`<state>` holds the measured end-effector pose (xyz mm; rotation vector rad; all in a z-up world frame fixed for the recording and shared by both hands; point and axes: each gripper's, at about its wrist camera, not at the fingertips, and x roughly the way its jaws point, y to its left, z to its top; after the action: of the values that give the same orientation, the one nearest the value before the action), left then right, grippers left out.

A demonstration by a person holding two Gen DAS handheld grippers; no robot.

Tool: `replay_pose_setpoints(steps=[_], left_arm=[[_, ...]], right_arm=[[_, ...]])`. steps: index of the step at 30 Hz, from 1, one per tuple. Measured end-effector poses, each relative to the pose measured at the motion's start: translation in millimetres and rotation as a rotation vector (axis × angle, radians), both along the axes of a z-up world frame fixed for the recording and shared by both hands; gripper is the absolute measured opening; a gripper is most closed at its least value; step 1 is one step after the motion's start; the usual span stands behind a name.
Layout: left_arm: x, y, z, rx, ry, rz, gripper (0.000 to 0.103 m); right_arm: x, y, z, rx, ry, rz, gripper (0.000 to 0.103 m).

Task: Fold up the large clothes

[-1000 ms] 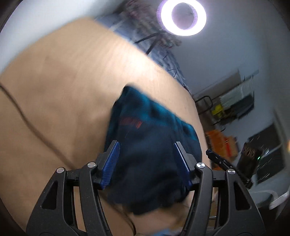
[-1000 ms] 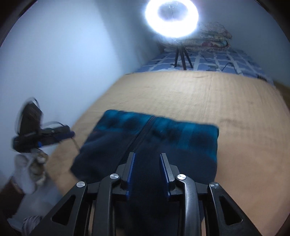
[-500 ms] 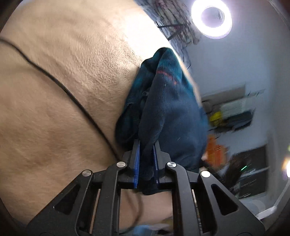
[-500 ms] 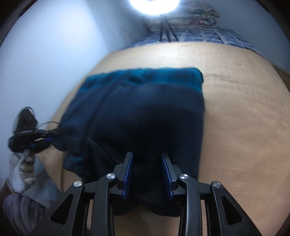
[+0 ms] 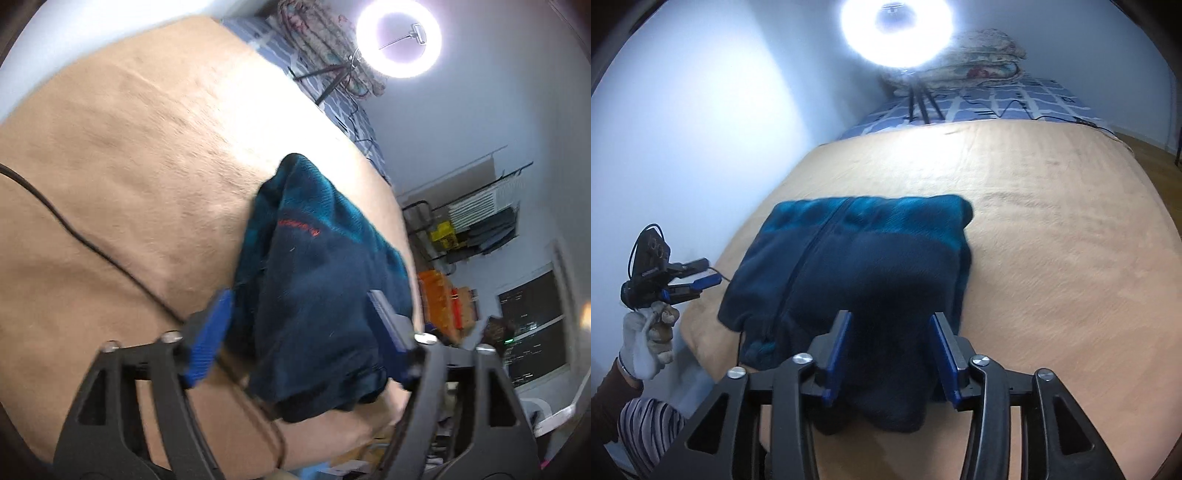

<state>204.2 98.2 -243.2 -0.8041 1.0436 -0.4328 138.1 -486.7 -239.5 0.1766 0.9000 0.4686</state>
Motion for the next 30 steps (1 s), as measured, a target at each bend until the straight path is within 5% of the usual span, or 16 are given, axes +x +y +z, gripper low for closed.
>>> replay_pose_setpoints(steps=[1,3,7,15,23,30], left_arm=[[6.7,-0.1,-5.0,-0.041,0.021,-0.001,0.081],[17.5,1.0,-17.6,-0.107,0.064,-0.01,0.082],[41.5,-7.7,-41.0,-0.159,0.124,-0.043,0.084],[67.6,-18.9,-63.5,-0.126,0.147,-0.081,0.084],[88.7,-42.4,-69.5,-0.006,0.106,-0.16,0.084],[95.4,-60.9,-69.7,0.015,0.086,-0.216,0.076]], right_arm=[[5.9,-3.8,-3.4,0.014,0.015,-0.008,0.084],[14.9,-10.2,-9.8,0.041,0.037,-0.022,0.091],[32.2,-20.8,-32.2,0.142,0.118,-0.018,0.091],[56.0,-28.5,-71.9,0.23,0.221,-0.013,0.092],[66.9,-27.0,-97.6,0.352,0.27,0.022,0.093],[69.3,-16.3,-104.1,0.404,0.296,0.072,0.073]])
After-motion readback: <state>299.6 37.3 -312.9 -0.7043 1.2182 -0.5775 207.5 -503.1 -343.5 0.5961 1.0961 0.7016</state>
